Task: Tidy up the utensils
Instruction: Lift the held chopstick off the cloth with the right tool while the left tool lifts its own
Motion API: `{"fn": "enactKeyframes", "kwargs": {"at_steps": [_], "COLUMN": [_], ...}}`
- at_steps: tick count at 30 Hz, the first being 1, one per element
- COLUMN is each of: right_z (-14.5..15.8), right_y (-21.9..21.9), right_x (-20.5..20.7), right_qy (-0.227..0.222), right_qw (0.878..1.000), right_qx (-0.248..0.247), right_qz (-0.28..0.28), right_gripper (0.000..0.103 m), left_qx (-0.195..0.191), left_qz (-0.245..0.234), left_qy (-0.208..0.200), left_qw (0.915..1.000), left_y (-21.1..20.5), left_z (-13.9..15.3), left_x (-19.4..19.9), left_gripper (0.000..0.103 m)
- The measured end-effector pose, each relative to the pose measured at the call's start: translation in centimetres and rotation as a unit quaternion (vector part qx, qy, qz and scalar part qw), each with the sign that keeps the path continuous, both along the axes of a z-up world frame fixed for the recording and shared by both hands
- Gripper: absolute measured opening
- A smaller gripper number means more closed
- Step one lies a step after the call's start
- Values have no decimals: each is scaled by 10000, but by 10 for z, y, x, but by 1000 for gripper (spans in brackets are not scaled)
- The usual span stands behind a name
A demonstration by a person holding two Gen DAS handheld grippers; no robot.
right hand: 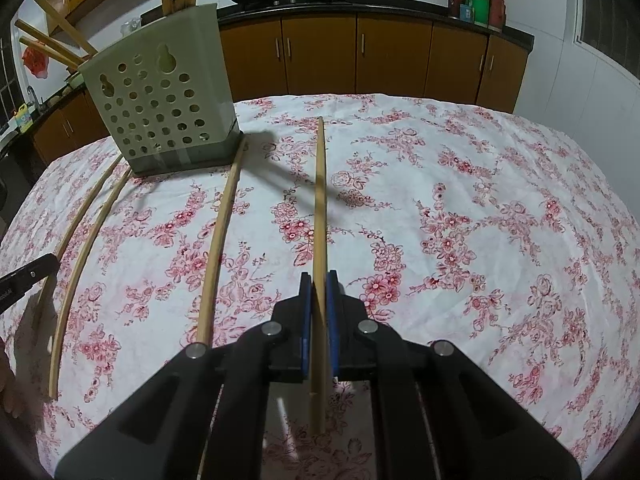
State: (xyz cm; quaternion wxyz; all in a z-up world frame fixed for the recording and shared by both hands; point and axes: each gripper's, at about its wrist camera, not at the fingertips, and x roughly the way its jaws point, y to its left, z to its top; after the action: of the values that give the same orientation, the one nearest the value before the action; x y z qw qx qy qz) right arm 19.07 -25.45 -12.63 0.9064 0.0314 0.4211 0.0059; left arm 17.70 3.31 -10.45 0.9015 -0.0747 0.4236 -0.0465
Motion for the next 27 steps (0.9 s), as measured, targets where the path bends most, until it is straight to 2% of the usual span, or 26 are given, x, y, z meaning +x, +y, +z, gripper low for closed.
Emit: {"fn": "enactKeyframes", "kwargs": {"at_steps": [14,19,27], "right_z": [0,0,7], "right_y": [0,-2,-8], "right_x": [0,-6,-12], "right_qy": [-4,-1,-96], "right_qw": [10000,9999,9996], "right_qx": [28,137,270], "right_qz": [-2,14,17], "right_gripper": [9,9,8], "left_qx": [5,446,572], "left_qz": [4,-144,-250], "left_qy": [0,0,11], "left_qw": [10000,9989,9980], "left_y": [0,-10,-13], "left_z": [0,1,2], "left_x": [1,-10,-16], "left_gripper": [9,8,8]}}
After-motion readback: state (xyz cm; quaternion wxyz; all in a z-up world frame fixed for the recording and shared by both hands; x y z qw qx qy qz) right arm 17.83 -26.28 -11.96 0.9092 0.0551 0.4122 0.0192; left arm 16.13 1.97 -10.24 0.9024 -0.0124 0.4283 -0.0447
